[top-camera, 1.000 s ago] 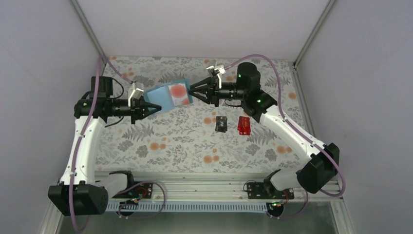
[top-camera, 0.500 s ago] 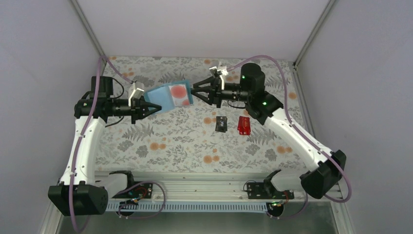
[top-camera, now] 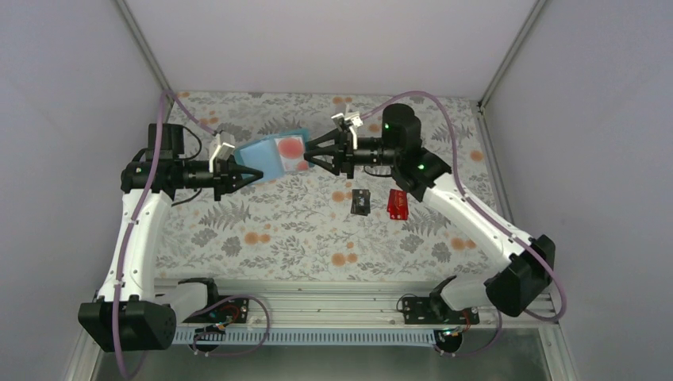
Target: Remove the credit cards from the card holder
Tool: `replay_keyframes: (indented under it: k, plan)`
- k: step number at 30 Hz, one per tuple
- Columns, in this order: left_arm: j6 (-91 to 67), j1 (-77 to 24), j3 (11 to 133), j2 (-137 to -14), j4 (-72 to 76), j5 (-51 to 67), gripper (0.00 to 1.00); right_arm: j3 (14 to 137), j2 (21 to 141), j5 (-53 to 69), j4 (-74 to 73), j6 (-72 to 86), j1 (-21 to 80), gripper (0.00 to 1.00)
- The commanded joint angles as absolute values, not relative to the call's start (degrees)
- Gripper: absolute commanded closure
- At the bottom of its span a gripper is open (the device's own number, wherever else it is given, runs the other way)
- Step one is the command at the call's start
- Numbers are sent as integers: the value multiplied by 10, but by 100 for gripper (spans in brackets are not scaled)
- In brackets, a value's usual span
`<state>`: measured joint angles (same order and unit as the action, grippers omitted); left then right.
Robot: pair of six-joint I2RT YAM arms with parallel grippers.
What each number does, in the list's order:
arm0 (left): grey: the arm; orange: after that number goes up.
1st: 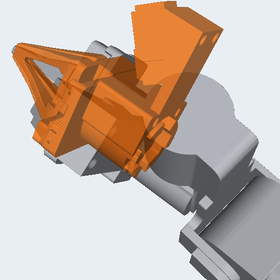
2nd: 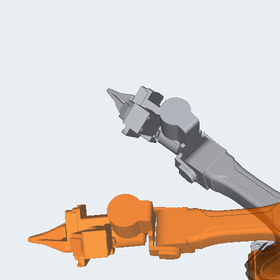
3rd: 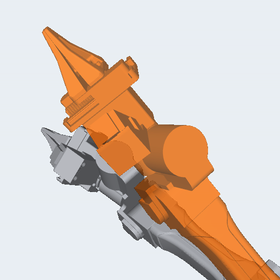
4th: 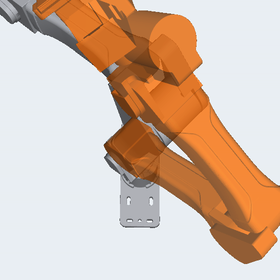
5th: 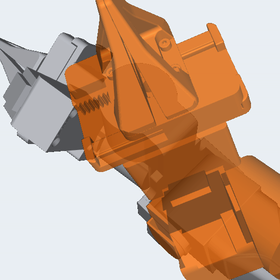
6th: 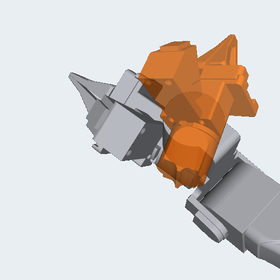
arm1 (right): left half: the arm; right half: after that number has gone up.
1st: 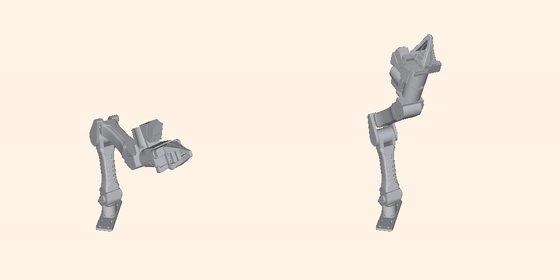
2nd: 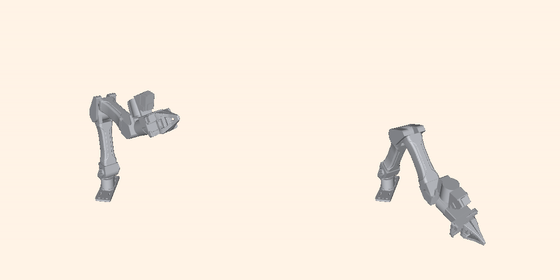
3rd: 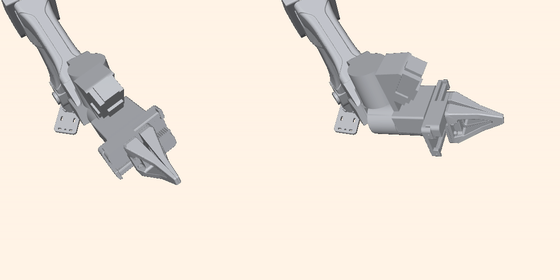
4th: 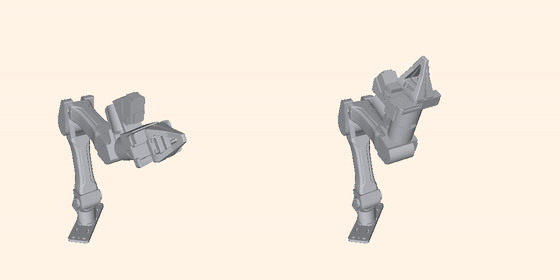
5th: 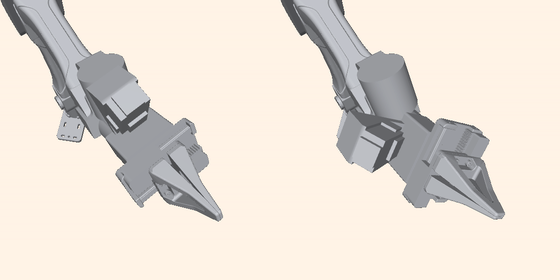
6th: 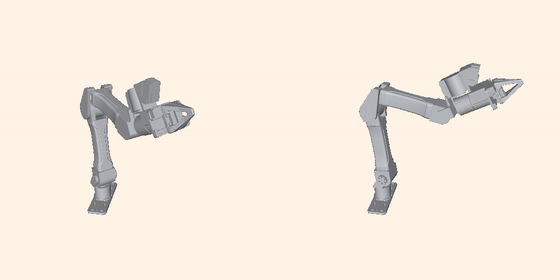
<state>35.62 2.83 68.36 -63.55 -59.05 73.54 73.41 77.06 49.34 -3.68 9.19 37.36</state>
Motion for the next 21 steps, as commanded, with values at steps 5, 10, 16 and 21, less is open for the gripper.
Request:
replay_keyframes:
  k: [5, 10, 16, 21]
  plan:
    - [376, 29, 692, -624, -591, 755, 98, 748, 803, 496, -31, 99, 393, 70]
    - [379, 29, 693, -624, -591, 755, 98, 760, 821, 498, -37, 95, 404, 75]
    - [369, 29, 691, -623, -582, 747, 97, 769, 824, 574, -25, 79, 421, 73]
    - [365, 29, 690, -625, -579, 748, 98, 797, 847, 563, -46, 65, 457, 67]
